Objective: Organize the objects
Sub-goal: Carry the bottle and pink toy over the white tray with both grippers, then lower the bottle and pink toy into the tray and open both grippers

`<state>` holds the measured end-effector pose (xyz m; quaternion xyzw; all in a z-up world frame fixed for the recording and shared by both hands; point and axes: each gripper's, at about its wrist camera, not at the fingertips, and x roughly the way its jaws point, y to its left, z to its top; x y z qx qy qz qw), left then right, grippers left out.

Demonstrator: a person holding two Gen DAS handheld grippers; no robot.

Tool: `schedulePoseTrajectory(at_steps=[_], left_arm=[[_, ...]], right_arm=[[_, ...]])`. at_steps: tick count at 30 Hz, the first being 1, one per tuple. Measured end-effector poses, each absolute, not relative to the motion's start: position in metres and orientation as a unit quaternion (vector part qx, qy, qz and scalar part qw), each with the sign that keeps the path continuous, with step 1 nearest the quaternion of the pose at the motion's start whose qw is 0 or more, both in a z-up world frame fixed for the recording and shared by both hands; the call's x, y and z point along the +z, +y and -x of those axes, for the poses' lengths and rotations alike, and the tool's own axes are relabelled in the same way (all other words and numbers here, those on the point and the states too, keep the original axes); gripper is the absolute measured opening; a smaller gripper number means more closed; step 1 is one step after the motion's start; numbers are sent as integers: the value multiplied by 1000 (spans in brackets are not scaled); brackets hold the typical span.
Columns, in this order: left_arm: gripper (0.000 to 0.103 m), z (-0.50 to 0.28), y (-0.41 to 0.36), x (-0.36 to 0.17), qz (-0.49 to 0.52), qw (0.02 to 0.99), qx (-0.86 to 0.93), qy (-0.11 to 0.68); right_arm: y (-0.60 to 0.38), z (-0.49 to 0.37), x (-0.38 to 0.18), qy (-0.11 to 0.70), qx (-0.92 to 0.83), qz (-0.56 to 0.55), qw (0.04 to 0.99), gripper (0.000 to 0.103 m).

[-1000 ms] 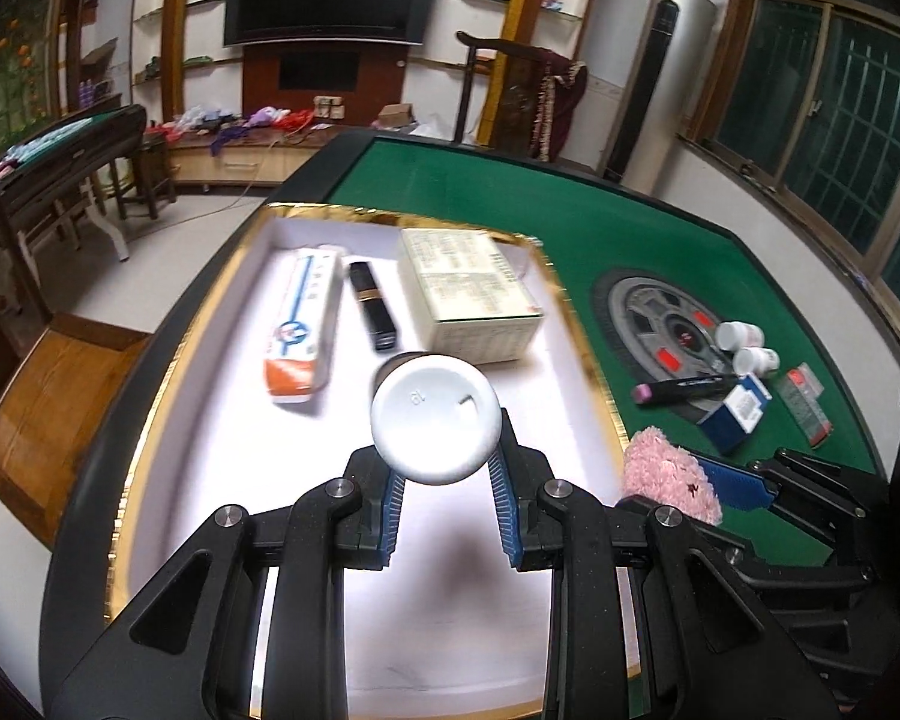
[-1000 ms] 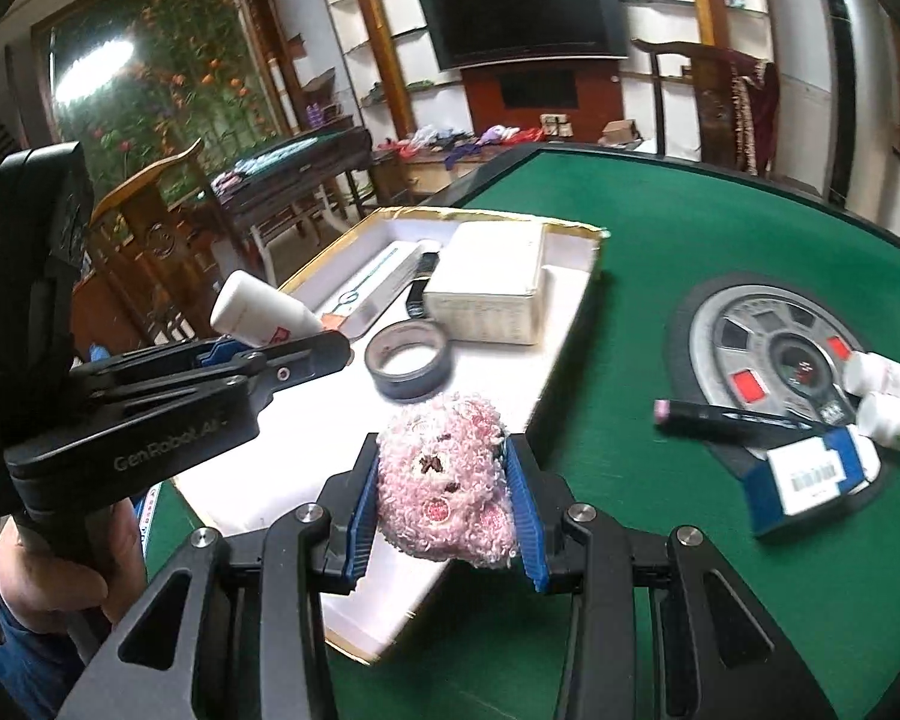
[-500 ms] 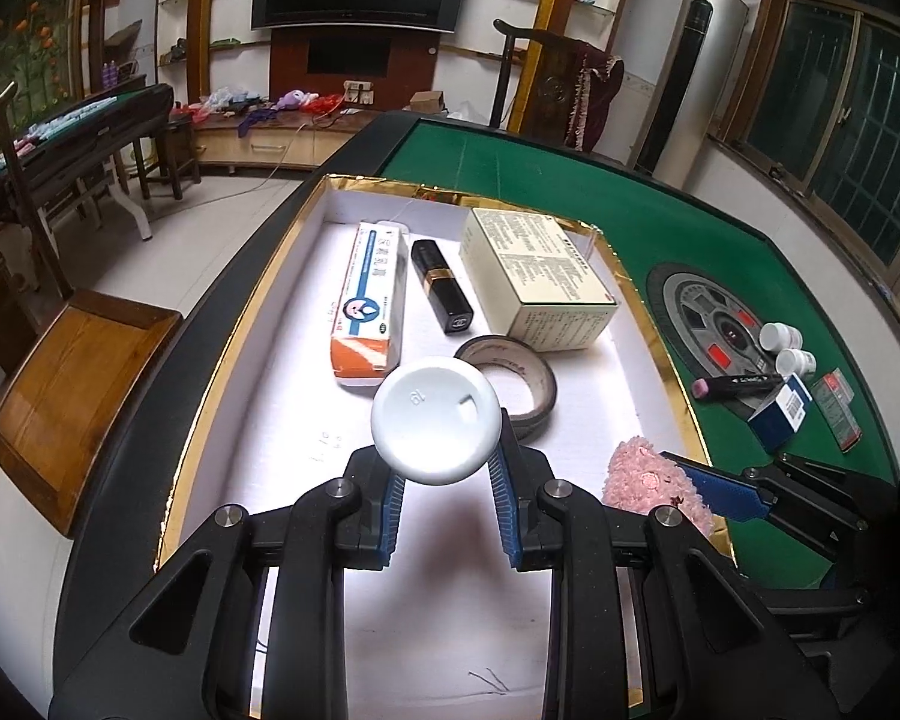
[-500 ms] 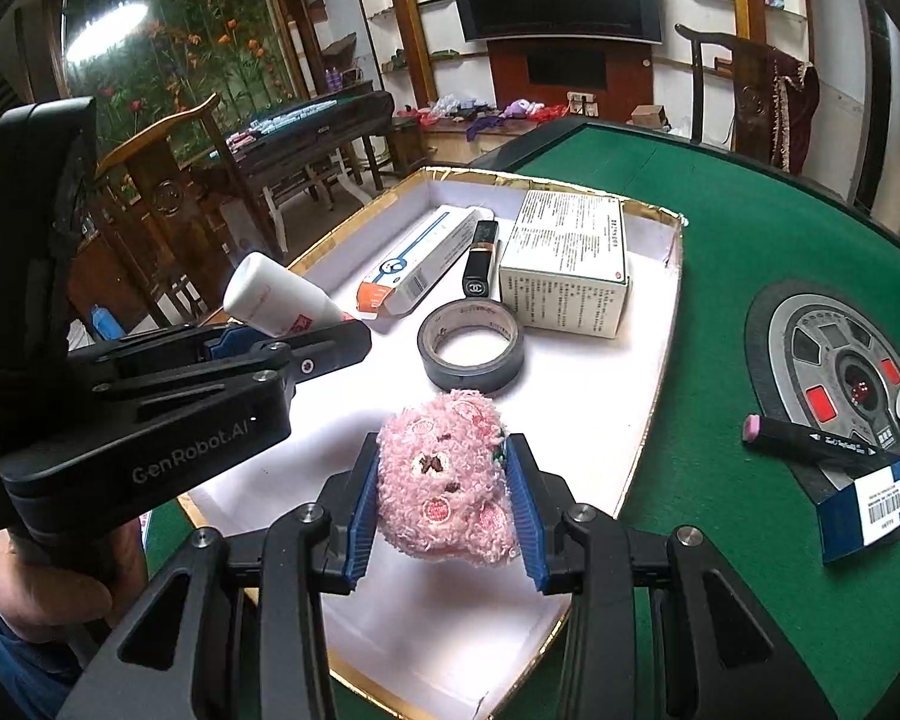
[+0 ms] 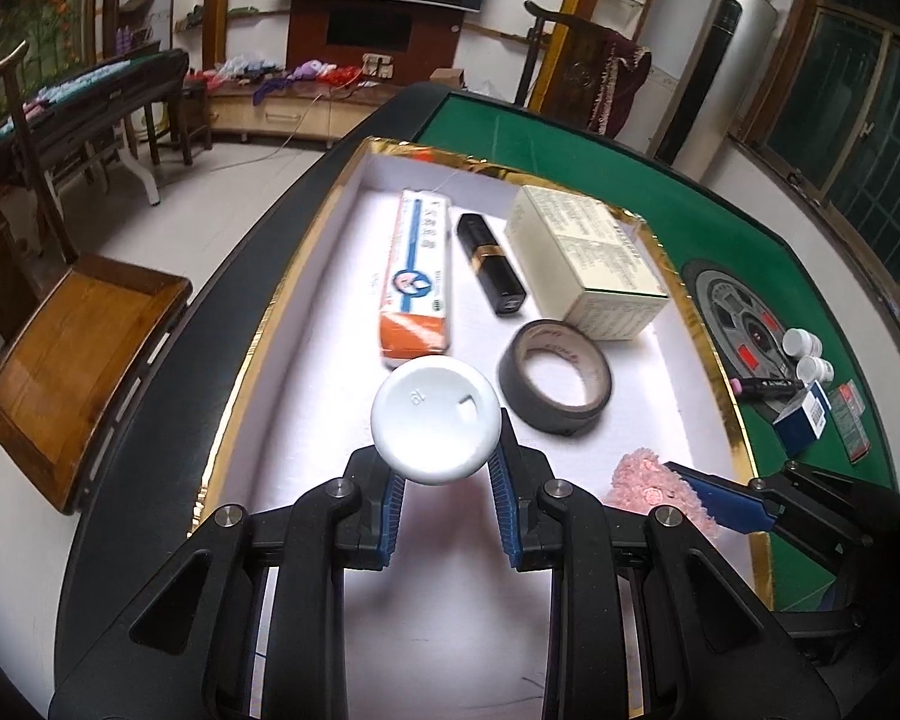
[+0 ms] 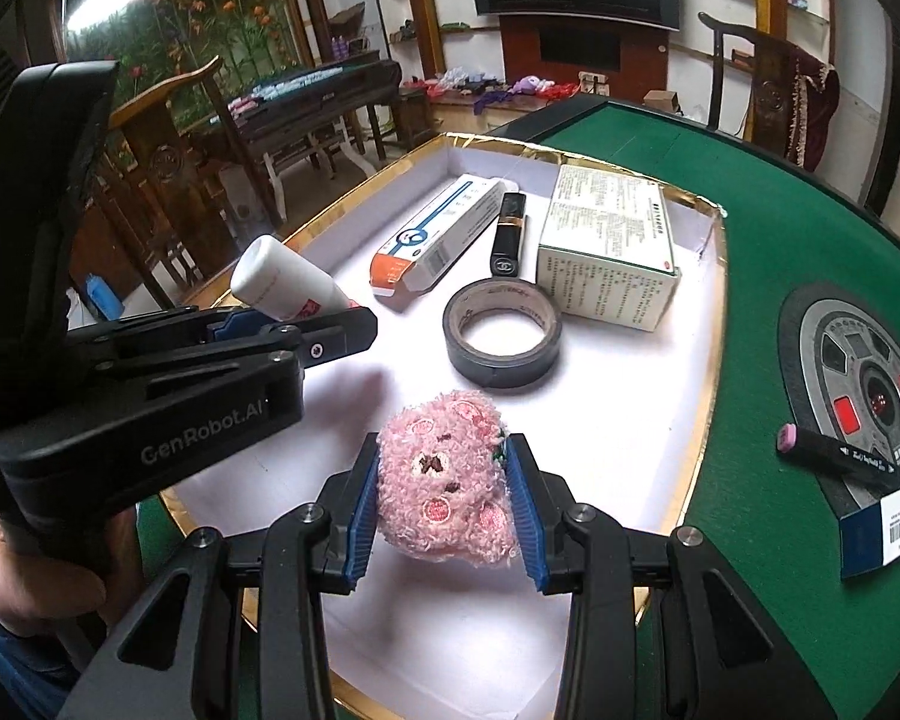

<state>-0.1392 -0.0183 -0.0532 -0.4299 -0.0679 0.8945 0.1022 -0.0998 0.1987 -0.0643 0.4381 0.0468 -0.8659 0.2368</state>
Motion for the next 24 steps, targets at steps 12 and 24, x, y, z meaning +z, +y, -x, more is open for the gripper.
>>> schedulePoseTrajectory(at_steps=[12,24], left_arm=[[25,147,-30,-64,455,97,881,-82],[26,148,-35,-61,456,108,877,-103]], right_arm=[[167,120,-65,103,-841,-472,245,39],[149,136,-76,116,-832,-482,249,42]])
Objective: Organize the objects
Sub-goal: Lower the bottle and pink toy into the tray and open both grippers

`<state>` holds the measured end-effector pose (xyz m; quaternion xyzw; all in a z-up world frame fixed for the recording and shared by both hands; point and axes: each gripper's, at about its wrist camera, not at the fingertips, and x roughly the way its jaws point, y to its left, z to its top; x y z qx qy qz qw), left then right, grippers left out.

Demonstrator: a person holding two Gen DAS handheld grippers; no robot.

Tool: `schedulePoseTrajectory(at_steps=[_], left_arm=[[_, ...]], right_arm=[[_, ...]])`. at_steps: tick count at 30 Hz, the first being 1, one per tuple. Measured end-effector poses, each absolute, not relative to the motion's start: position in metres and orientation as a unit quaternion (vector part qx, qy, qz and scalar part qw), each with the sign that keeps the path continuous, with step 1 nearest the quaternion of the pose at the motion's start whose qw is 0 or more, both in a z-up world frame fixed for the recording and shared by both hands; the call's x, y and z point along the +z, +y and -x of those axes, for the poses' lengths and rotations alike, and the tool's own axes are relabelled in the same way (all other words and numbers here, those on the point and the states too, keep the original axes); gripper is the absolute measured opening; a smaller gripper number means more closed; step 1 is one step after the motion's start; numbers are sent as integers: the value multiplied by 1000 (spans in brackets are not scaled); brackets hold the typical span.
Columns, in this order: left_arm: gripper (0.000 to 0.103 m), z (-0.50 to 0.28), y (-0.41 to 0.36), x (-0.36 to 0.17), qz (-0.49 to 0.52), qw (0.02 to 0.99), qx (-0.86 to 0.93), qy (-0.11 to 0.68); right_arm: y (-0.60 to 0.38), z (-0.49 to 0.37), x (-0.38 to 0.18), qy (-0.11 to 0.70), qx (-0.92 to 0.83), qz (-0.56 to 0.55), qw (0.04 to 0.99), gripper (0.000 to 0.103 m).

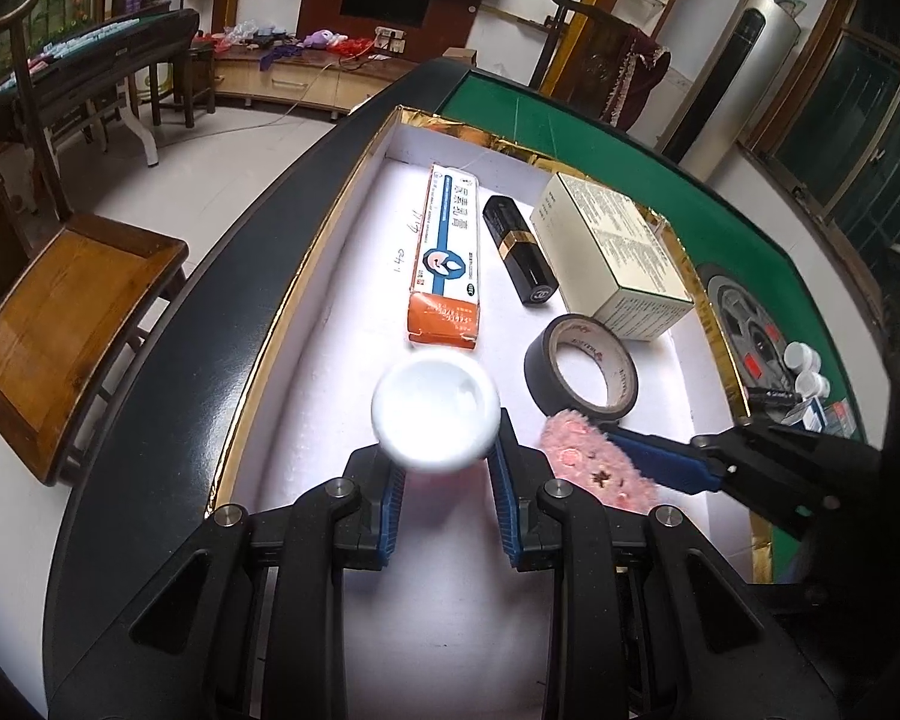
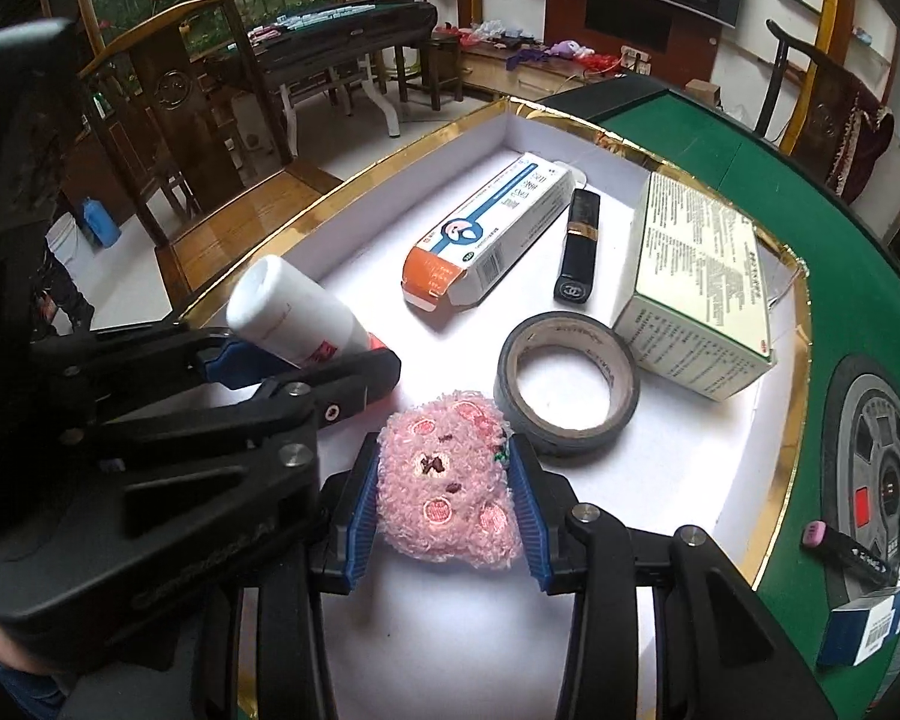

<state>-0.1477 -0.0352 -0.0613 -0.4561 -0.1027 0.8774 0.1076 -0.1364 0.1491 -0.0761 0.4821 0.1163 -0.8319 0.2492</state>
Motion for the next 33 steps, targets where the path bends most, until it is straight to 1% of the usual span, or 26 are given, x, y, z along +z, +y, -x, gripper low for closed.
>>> schedulePoseTrajectory(at_steps=[9,15,17,20,25,27,28,29,33], left_arm=[[26,146,-45,-53,442,117,878,-138],[26,146,-43,-53,443,116,879,-133],[26,146,-44,-53,446,115,878,-132],[26,146,-46,-52,445,115,878,-136],[26,144,-54,-48,432,116,880,-158],[29,144,-55,-47,429,107,884,-153],[34,144,-55,-47,431,100,885,-146],[37,145,-55,-49,437,92,884,-141],[39,146,-55,-50,436,90,884,-141]], right_arm=[[147,139,-73,99,-831,-484,255,44],[146,143,-71,83,-835,-482,254,44],[145,143,-71,83,-834,-482,256,46],[144,142,-72,91,-829,-483,269,53],[149,135,-63,84,-841,-459,275,53],[151,133,-62,81,-841,-457,278,53],[153,133,-62,77,-840,-459,278,53],[155,133,-62,73,-840,-460,278,53],[163,127,-58,61,-845,-453,276,53]])
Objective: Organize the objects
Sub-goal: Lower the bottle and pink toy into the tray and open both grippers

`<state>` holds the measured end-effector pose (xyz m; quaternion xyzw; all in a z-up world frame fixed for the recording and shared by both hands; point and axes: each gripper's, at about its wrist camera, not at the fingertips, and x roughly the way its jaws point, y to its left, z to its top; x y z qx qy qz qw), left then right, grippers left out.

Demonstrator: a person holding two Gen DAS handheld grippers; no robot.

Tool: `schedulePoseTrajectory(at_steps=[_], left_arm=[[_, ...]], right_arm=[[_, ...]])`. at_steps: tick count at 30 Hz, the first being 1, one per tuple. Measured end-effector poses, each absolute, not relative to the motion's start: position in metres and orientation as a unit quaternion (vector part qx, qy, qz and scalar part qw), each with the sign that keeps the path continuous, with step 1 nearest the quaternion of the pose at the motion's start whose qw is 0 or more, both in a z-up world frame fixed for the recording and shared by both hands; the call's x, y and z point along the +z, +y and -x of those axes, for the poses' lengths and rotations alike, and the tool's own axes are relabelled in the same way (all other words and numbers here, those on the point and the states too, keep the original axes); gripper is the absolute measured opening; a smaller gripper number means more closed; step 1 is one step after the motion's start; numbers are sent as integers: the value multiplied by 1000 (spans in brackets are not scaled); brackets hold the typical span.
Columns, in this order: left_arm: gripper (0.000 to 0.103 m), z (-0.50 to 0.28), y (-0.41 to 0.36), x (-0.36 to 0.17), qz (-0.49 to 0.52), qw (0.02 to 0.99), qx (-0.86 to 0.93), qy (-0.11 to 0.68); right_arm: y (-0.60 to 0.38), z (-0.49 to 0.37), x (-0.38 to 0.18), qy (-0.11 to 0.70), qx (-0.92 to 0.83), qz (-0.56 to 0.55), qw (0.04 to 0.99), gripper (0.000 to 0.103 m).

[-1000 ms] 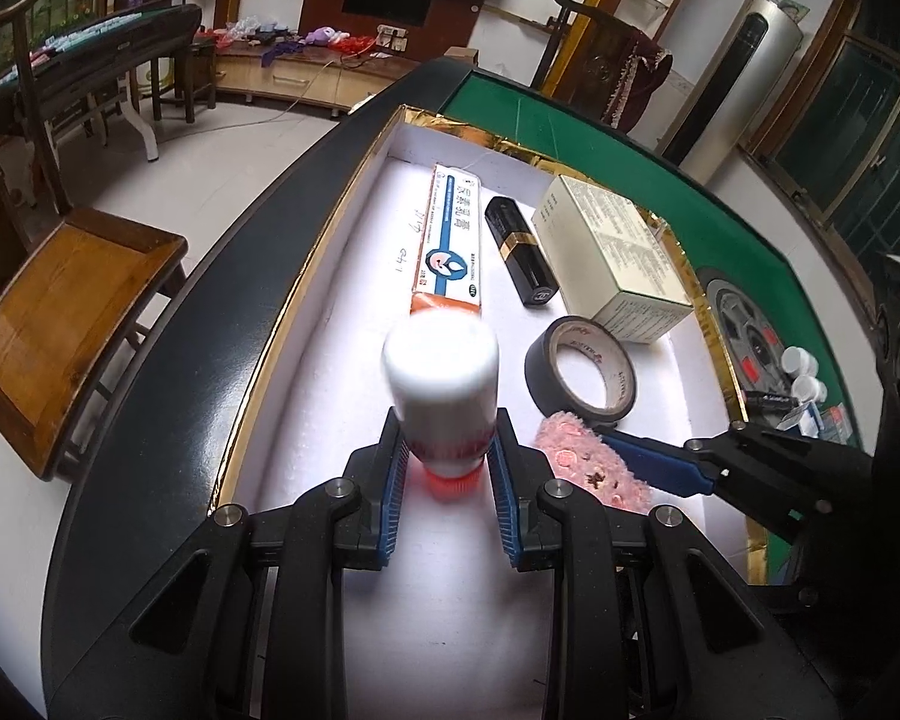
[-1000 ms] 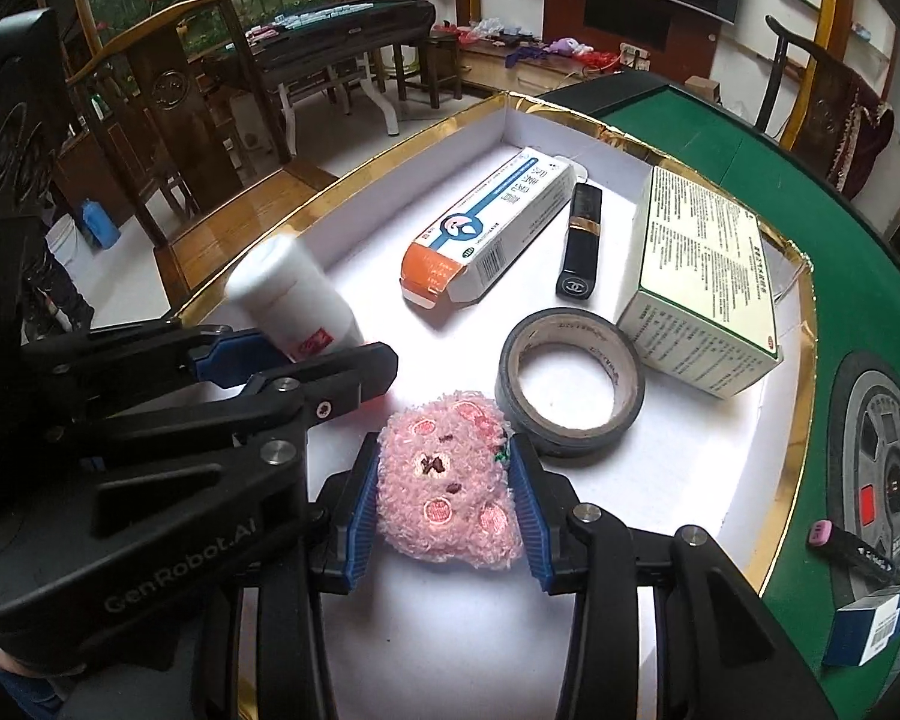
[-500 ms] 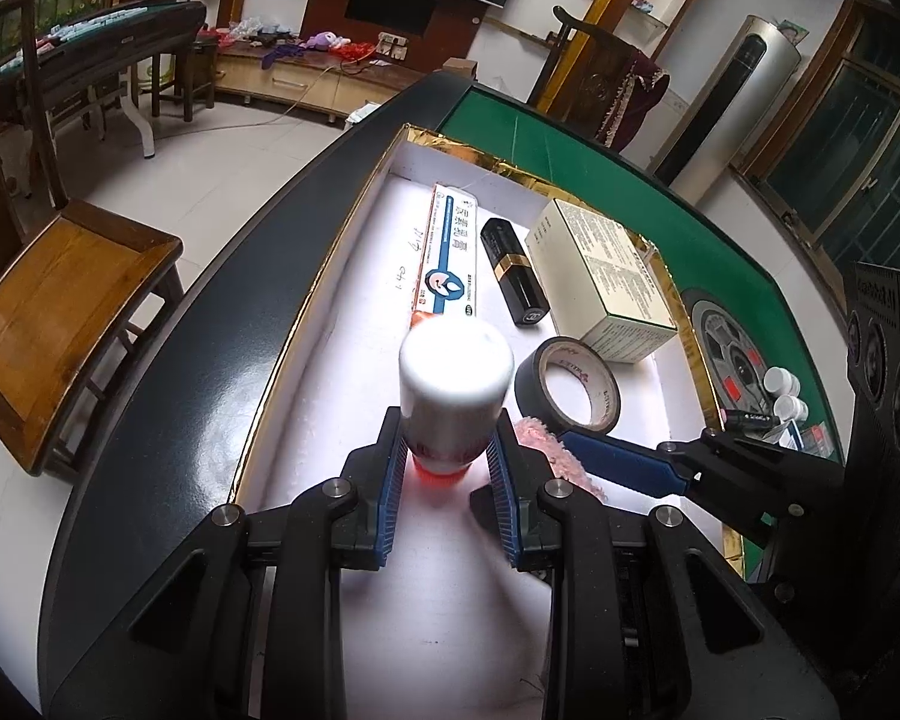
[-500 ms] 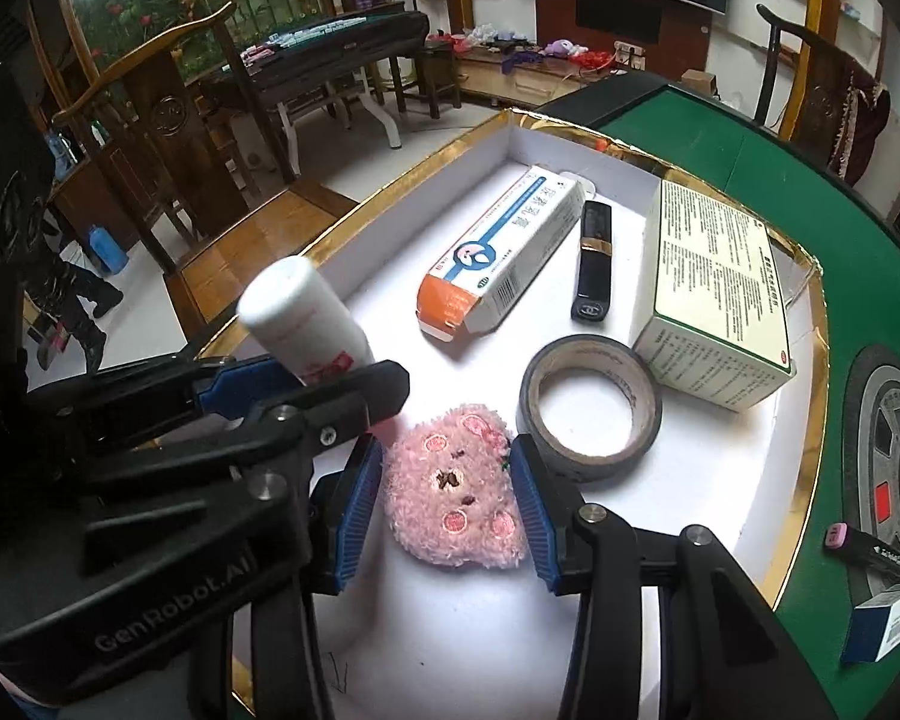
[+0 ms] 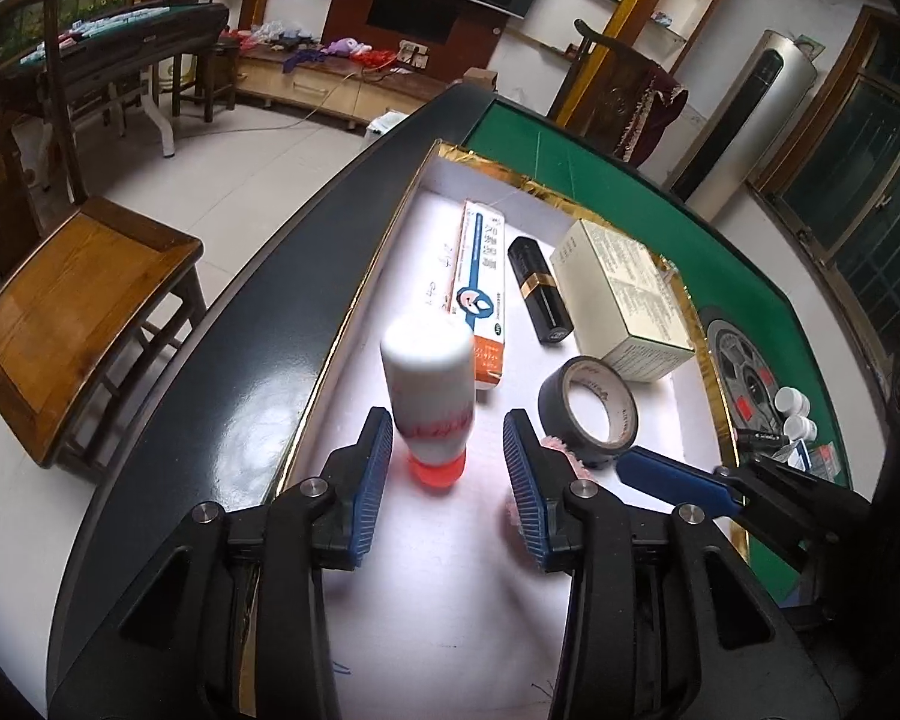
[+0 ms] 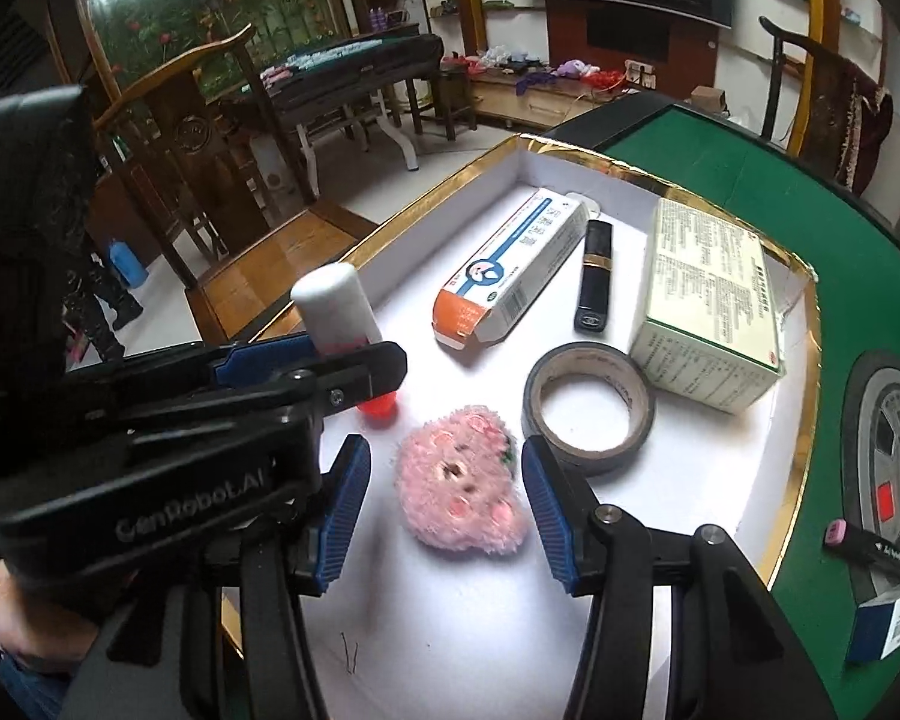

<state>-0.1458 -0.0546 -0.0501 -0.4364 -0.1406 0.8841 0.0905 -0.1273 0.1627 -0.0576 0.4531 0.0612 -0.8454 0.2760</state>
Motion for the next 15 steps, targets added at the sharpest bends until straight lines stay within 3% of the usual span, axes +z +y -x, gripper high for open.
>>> schedulePoseTrajectory(at_steps=[9,15], left_arm=[[40,144,-66,-45,413,89,891,-166],[40,141,-57,-39,396,110,898,-160]], right_arm=[[213,96,-26,13,-870,-402,284,53],[298,76,-14,-48,-890,-373,260,54]])
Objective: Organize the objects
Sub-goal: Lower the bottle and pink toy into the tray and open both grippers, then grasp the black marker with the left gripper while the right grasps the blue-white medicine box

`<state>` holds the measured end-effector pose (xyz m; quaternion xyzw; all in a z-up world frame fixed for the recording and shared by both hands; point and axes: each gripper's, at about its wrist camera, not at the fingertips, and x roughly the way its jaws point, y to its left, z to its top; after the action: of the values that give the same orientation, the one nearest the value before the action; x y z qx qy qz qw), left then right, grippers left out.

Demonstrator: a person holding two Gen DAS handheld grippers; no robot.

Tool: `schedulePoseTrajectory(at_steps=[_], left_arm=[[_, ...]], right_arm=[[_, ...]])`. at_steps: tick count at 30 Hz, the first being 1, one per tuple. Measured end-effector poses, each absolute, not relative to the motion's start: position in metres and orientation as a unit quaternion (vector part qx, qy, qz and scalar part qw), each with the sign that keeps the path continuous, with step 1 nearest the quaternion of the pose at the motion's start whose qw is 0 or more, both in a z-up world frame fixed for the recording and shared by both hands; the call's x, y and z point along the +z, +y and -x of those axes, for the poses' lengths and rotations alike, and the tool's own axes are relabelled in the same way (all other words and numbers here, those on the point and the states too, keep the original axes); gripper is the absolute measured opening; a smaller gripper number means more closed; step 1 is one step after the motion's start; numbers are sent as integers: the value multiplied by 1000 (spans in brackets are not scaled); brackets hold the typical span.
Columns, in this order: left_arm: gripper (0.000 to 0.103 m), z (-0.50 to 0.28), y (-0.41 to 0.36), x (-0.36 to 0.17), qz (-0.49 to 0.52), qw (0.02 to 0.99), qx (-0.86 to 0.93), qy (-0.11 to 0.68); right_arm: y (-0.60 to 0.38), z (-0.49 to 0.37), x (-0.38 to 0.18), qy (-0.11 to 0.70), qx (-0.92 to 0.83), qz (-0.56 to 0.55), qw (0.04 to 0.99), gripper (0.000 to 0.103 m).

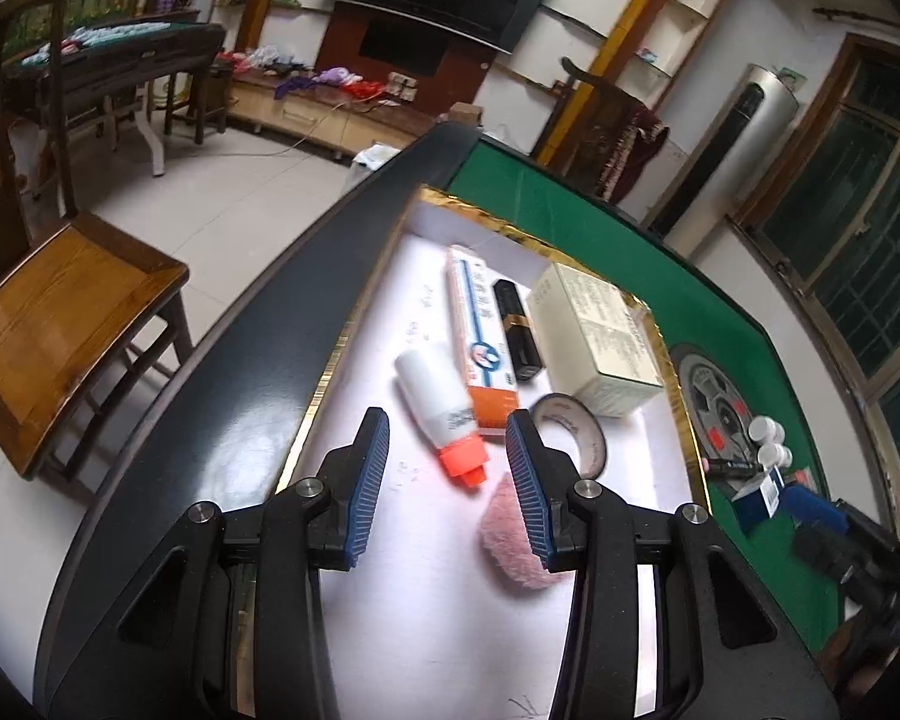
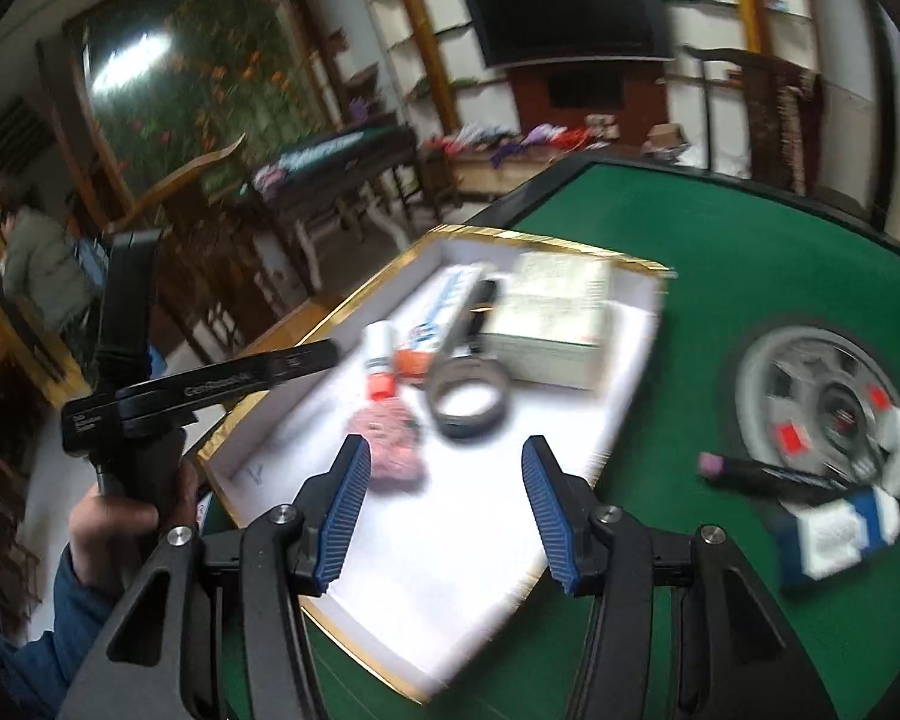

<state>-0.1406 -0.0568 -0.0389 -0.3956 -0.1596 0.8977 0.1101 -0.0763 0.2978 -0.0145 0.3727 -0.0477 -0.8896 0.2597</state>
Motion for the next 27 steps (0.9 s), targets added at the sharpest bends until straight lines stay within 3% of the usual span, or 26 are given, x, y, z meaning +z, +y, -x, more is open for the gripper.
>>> schedulePoseTrajectory(at_steps=[8,10,12,20,27], left_arm=[[41,123,-1,-18,380,153,907,-93],[54,119,21,-13,381,172,905,-75],[56,117,54,-9,387,205,898,-51],[56,142,187,-15,435,272,851,113],[56,176,257,-45,462,299,796,252]], right_arm=[[406,65,-20,-126,-906,-358,185,58],[426,62,-18,-138,-908,-354,175,60],[441,60,-16,-142,-913,-345,163,61],[493,58,-19,-224,-902,-341,142,64],[502,54,-13,-235,-902,-329,152,64]])
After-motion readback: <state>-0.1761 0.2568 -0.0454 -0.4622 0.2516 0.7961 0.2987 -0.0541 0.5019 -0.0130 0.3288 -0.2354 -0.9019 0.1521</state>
